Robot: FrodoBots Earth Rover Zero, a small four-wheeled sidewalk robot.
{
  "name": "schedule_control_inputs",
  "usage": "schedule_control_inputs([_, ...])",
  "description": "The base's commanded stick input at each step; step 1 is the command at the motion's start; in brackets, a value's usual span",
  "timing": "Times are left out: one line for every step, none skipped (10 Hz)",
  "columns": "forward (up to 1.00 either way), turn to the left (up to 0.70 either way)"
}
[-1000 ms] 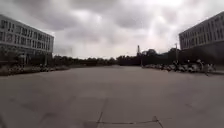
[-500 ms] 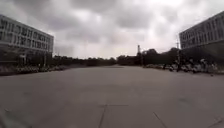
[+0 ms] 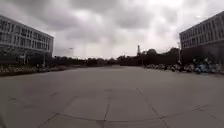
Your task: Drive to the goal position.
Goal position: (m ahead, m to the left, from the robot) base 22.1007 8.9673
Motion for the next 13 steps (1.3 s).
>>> schedule_control_inputs([0.7, 0.0])
schedule_control_inputs([0.7, 0.0])
schedule_control_inputs([0.7, 0.0])
schedule_control_inputs([0.7, 0.0])
schedule_control_inputs([0.7, 0.0])
schedule_control_inputs([0.7, 0.0])
schedule_control_inputs([0.7, 0.0])
schedule_control_inputs([0.7, 0.0])
schedule_control_inputs([0.7, 0.0])
schedule_control_inputs([0.7, 0.0])
schedule_control_inputs([0.7, 0.0])
schedule_control_inputs([0.7, 0.0])
schedule_control_inputs([0.7, 0.0])
